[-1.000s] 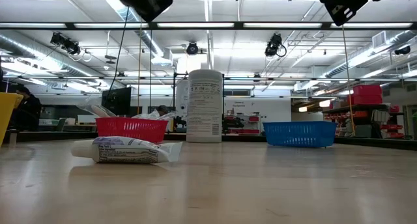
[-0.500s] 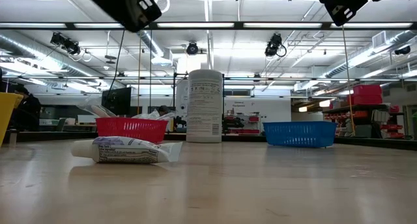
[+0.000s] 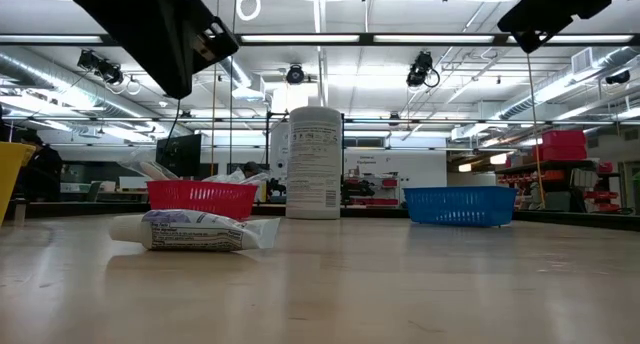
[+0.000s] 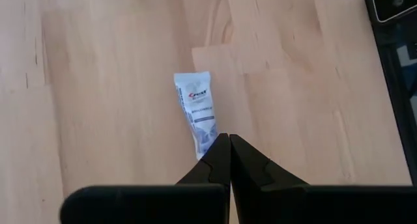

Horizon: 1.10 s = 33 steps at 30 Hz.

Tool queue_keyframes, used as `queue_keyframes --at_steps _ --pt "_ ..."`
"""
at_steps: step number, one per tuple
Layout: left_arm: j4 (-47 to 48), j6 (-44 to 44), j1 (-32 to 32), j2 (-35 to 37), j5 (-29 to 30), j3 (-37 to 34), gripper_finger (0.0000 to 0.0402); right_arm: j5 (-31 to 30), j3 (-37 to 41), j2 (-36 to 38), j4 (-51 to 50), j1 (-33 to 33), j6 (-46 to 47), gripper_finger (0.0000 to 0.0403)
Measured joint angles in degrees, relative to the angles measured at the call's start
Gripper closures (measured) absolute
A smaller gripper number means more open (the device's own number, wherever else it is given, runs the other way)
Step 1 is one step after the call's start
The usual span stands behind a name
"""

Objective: Pick & Place Travel size toiletries
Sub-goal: Put the white toothpaste into the green basket

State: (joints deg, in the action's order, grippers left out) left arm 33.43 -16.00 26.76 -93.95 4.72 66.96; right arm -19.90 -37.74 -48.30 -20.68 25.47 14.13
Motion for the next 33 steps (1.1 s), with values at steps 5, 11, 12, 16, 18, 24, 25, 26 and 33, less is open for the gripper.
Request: queue_keyframes --at_steps 5,11,12,16,18,24,25,26,33 --pt "-0.2 -2.2 0.0 -1.2 -0.7 0.1 0.0401 0.0 0.0 0.0 -0.2 0.0 0.0 0.04" --pt "0.4 -4.5 0.0 -6.1 -3.6 0.0 0.0402 0.0 0.0 0.0 -0.5 0.0 0.0 0.04" --pt "0.2 -4.7 0.0 -6.7 -3.9 0.0 0.0402 0.0 0.0 0.0 -0.8 0.0 0.0 0.04" --pt "0.0 -4.8 0.0 -7.5 -4.2 0.0 0.0402 0.0 0.0 0.0 -1.5 0.0 0.0 0.04" --pt "-0.5 -4.9 -0.1 -7.7 -3.4 0.0 0.0402 0.0 0.0 0.0 -1.7 0.0 0.0 0.04" --pt "0.1 -5.6 -0.2 -8.3 -2.1 0.0 0.0379 0.0 0.0 0.0 -1.9 0.0 -0.7 0.04" --pt "0.8 -6.2 -0.2 -8.4 -1.7 0.0 0.037 0.0 0.0 0.0 -1.9 0.0 -0.7 0.04" --pt "1.2 -6.9 -0.2 -8.4 -1.6 0.0 0.036 0.0 0.0 0.0 -1.9 0.0 -0.7 0.04" --pt "1.2 -8.7 -0.2 -10.1 -4.6 0.1 0.0284 0.0 0.0 0.0 -2.1 0.0 -1.6 0.04"
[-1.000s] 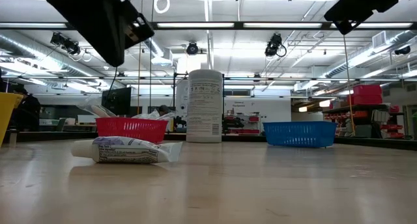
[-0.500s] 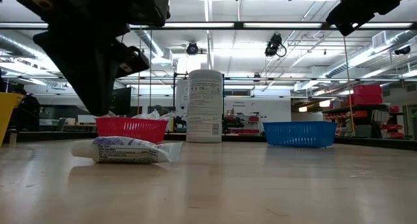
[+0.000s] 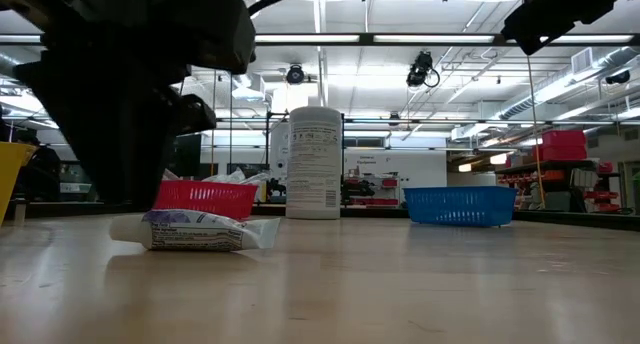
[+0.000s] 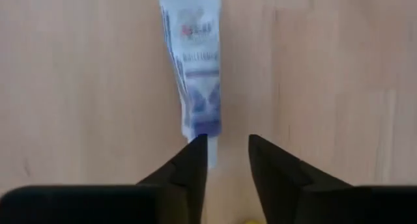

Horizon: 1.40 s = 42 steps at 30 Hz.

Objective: Pick & Place Travel size toiletries
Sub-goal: Put the white toothpaste into the green basket

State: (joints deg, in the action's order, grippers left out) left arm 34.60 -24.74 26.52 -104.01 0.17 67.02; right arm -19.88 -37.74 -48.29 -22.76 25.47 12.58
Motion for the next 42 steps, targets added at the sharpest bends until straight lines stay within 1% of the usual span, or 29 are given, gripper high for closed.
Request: queue_keyframes --at_steps 5,10,16,22,24,30,33,35,42 --pt "0.5 -0.4 0.0 -0.4 -1.1 0.0 0.0241 0.0 0.0 0.0 -0.2 0.0 0.0 0.04" --pt "0.5 -0.5 -0.1 -0.4 -0.3 -0.1 0.0219 0.0 0.0 0.0 -0.2 0.0 0.0 0.04" --pt "0.5 -0.6 -0.1 -0.4 -0.2 -0.1 0.0216 0.0 0.0 0.0 -0.2 0.0 0.0 0.04" --pt "0.4 -0.4 -0.2 -1.1 2.0 0.0 0.0216 0.0 0.0 0.0 -0.4 0.0 -0.2 0.04" --pt "1.6 -0.3 -0.3 -1.4 1.4 -0.1 0.0216 0.0 0.0 0.0 -0.4 0.0 -0.2 0.04" --pt "-0.5 -0.4 -0.4 -2.9 1.2 0.0 0.0218 0.0 0.0 0.0 -1.0 0.0 -0.1 0.04" --pt "0.4 -0.1 -0.4 -3.1 0.7 -0.1 0.0218 0.0 0.0 0.0 -1.1 0.0 -0.1 0.04" --pt "-0.9 -0.1 -0.4 -3.5 0.7 0.0 0.0218 0.0 0.0 0.0 -1.3 0.0 -0.1 0.04" --pt "-0.6 0.0 -0.4 -3.9 0.1 0.0 0.0219 0.0 0.0 0.0 -1.4 0.0 -0.1 0.04"
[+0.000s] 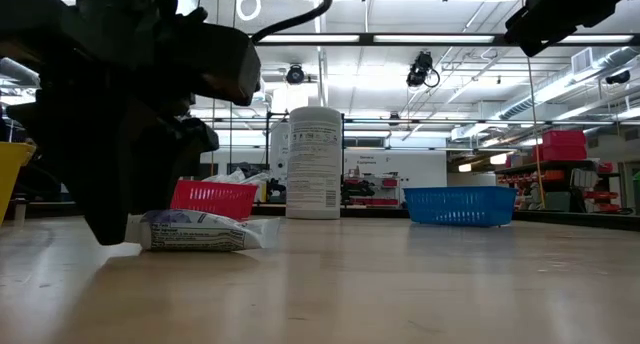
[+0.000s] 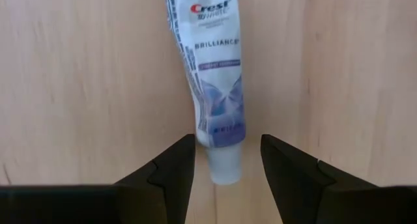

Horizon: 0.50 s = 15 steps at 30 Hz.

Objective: Pick & Place Travel size toiletries
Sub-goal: Put the white toothpaste into the green basket

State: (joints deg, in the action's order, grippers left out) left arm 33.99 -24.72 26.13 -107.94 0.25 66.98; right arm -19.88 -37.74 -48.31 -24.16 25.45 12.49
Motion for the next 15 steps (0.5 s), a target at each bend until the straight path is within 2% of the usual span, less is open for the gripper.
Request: queue_keyframes --at_steps 7,15 --pt "0.0 0.1 0.0 0.0 0.0 0.0 0.0222 0.0 0.0 0.0 0.0 0.0 -0.9 0.04" --pt "0.0 1.2 0.0 0.0 -1.4 0.0 0.0272 0.0 0.0 0.0 0.0 0.0 -1.0 0.04"
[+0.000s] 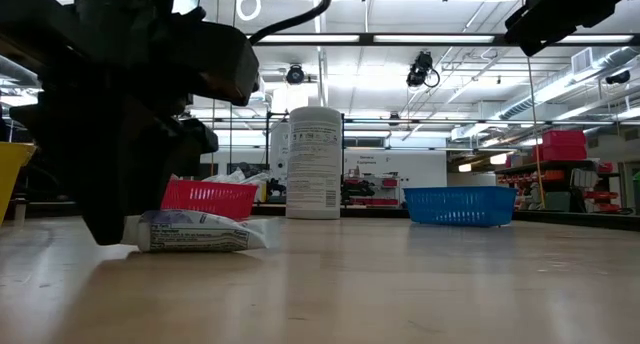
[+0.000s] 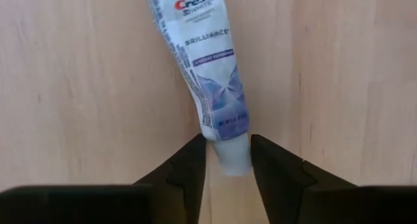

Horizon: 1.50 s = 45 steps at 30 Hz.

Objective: Pick & Place Travel size toiletries
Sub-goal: Put the white toothpaste into the green basket

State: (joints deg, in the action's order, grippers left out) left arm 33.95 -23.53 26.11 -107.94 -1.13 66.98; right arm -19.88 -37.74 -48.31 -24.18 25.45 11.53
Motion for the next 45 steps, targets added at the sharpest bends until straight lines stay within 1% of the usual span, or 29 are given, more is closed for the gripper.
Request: queue_keyframes --at_steps 6,13,28,34,37,45 --pt "0.0 0.0 0.0 0.0 0.0 0.0 0.0298 0.0 0.0 0.0 0.0 0.0 0.0 0.04" --pt "0.0 0.0 0.0 0.0 -0.1 0.0 0.0314 0.0 0.0 0.0 0.0 0.0 0.0 0.04" --pt "0.0 0.0 0.0 0.0 -0.2 0.0 0.032 0.0 0.0 0.0 0.0 0.0 0.0 0.04" --pt "0.0 -0.1 0.0 0.0 -4.2 0.0 0.032 0.0 0.0 0.0 0.0 0.0 0.0 0.04" --pt "0.2 -0.7 0.0 0.3 -4.6 0.2 0.0322 0.0 0.0 0.0 0.0 0.0 0.0 0.04" --pt "3.9 2.8 -0.4 0.5 -2.3 4.4 0.0322 0.0 0.0 0.0 0.0 0.0 0.0 0.04"
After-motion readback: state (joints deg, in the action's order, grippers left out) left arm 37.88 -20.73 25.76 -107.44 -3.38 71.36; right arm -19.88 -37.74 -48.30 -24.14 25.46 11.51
